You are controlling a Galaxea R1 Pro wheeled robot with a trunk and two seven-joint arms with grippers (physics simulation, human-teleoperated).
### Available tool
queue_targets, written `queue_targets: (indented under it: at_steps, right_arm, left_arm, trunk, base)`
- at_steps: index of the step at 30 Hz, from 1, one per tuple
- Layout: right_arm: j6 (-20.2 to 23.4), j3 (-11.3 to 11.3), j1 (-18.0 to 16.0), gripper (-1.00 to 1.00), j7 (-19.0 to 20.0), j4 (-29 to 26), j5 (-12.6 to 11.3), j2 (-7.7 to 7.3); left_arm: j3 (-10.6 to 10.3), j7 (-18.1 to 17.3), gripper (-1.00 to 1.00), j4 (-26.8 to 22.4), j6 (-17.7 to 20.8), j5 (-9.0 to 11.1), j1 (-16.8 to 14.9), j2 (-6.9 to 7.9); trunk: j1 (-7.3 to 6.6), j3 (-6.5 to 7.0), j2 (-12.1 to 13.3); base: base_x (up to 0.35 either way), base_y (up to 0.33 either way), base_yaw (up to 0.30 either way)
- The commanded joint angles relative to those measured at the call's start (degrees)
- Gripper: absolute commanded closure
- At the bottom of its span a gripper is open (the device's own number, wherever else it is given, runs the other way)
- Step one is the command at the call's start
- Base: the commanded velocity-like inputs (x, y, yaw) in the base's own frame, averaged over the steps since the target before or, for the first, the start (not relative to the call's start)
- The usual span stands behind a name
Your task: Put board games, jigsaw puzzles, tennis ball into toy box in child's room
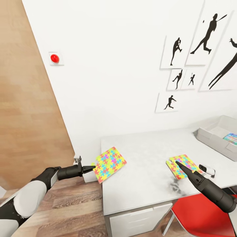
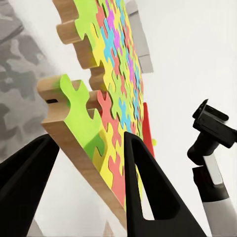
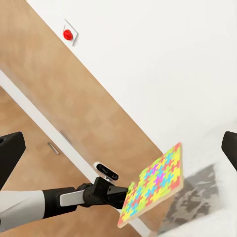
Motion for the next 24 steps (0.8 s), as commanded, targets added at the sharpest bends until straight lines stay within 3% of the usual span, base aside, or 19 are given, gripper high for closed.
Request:
queue_targets:
  at_steps: [1, 6, 9, 24]
  right_arm:
    - [0.46, -0.01, -0.03, -1.00, 0.05, 0.00, -0.23, 0.00]
    - [0.43, 0.01, -0.03, -1.00, -0.03, 0.03, -0.08, 0.05]
    - [0.43, 0.01, -0.04, -1.00, -0.06, 0.01, 0.03, 0.05]
    - [0.35, 0.00, -0.04, -1.00, -0.12, 0.00, 0.34, 0.05]
  left_arm:
    - [-0.05, -0.63, 1.00, -0.02, 0.63, -0.67, -0.07, 0.18]
    - [-4.64, -2.36, 1.00, -0.06, 0.69, -0.75, -0.10, 1.34]
    - [-6.04, -2.36, 1.00, -0.16, 0.86, -0.76, -0.10, 1.65]
    - [-7.16, -2.36, 1.00, -1.74, 1.96, -0.76, -0.10, 2.82]
  trunk:
    - [-0.22, 0.13, 0.38]
    - [-1.32, 1.02, 2.38]
    - [-1.98, 1.56, 3.59]
    - [-5.28, 4.25, 9.60]
  base:
    - [0.000, 0.000, 0.000]
    - [0.000, 0.000, 0.000]
    - [0.000, 0.000, 0.000]
    - [-0.010, 0.000, 0.000]
